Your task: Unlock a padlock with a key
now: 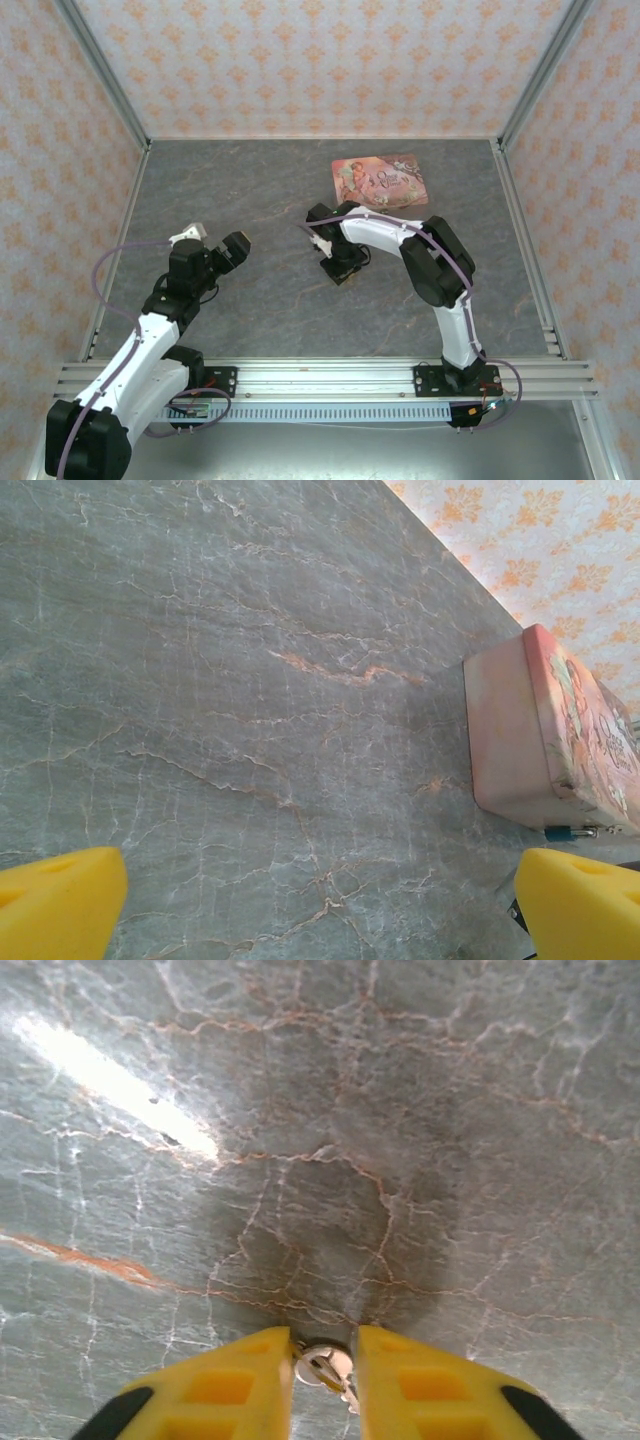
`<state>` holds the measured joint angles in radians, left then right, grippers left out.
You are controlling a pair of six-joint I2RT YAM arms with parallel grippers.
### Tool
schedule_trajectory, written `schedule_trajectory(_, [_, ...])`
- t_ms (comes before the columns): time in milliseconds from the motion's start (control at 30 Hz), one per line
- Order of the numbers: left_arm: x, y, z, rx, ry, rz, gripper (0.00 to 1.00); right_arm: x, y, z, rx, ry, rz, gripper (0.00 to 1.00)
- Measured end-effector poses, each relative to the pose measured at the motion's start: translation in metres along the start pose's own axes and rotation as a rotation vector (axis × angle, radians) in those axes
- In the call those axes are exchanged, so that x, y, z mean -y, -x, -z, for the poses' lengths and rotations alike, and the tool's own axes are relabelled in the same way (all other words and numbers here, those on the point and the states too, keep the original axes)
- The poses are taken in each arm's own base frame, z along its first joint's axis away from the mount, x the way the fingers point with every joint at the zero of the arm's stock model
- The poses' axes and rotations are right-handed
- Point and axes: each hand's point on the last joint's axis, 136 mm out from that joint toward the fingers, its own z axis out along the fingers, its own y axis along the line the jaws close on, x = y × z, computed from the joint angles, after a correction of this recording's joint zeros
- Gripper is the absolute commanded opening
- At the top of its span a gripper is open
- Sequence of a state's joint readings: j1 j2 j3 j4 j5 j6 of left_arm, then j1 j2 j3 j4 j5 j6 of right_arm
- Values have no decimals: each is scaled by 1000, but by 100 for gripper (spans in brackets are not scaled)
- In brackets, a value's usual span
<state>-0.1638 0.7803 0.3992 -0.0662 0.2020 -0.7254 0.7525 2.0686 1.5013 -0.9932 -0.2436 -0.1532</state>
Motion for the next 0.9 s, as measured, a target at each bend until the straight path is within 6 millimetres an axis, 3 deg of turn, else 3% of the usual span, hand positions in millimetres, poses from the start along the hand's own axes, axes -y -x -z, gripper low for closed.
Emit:
schedule_trajectory(300, [0,0,4,2,-4,-1,100,-4,1,3,17,8,-15,2])
schedule_trajectory(500, [13,-1,6,-22,-55,-28,100,-4,8,15,97,9,-41,0])
schedule_trajectory(667, [39,-1,12,-47,-152,-75,97,-5,23,53,267,38,-77,0])
schedule_trajectory(900, [91,-12,22,-77,-344,-220,91,1,41,131,586,104,-175,0])
